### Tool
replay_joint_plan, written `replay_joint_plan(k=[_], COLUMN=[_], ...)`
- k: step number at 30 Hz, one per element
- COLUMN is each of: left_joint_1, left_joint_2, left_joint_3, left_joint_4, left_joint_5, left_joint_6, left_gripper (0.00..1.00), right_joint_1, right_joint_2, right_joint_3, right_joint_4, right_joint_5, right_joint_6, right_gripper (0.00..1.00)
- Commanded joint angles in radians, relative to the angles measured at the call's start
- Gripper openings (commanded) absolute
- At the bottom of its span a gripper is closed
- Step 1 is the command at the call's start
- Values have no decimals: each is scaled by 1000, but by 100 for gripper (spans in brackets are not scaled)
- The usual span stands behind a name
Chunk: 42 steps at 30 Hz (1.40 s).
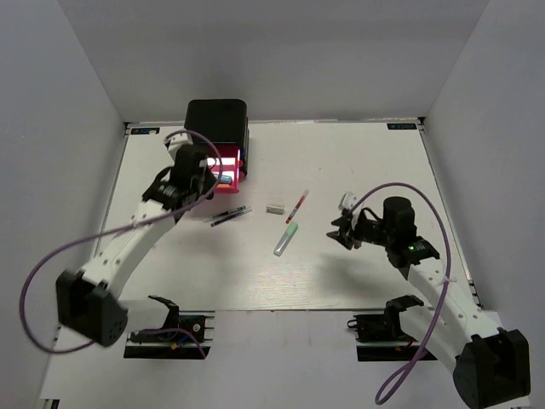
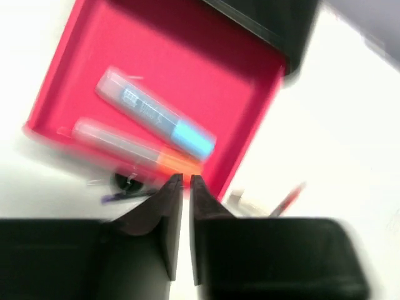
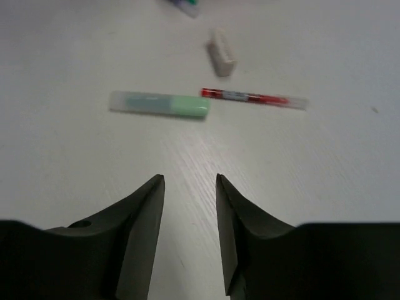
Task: Sort the stationery into containers
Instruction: Place the pen in the drawer, then pick up the pen from the center of the board.
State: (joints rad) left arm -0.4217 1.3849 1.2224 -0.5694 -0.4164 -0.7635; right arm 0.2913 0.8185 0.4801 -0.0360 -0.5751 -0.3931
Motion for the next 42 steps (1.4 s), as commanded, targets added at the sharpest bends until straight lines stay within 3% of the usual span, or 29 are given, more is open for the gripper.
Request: replay_joint_plan(k=[1, 2, 4, 5, 8, 9, 10, 17, 25, 34, 42], left_joint_1=[3, 3, 3, 3, 3, 3, 3, -6, -6, -6, -6], left_joint_2=[-239, -329, -400, -427, -512, -532, -568, -695, -739, -785, -785], left_joint_3=[-187, -230, -328, -351, -418, -446, -458, -532, -532, -532, -532], left_joint_4=[143, 152, 132, 117, 57, 57, 46, 26, 5, -4, -4], left_joint_5=[174, 224, 240, 240, 240, 240, 231, 203, 142, 113, 113], left_joint_6=[226, 248, 274, 288, 299, 299, 299, 288, 277, 268, 259], left_gripper=[32, 41, 61, 66, 73, 75, 75, 77, 80, 80, 80], right_joint_1=[12, 28, 51, 72, 132, 146, 158, 331, 433, 459, 460], right_joint_2=[66, 82, 163, 186, 330, 371, 389, 571, 833, 962, 1073], right_joint_3=[21, 47, 81, 112, 187, 233, 247, 374, 564, 658, 744], right_joint_4=[-122, -227, -272, -315, -407, -421, -420, -383, -458, -481, -565], right_joint_5=[-392, -411, -417, -408, -324, -310, -293, -126, 4, 69, 124], right_joint_6=[-384, -573, -640, -755, -884, -903, -911, -961, -1024, -1047, -1133], right_gripper=[44, 48, 55, 62, 73, 83, 86, 82, 59, 59, 54])
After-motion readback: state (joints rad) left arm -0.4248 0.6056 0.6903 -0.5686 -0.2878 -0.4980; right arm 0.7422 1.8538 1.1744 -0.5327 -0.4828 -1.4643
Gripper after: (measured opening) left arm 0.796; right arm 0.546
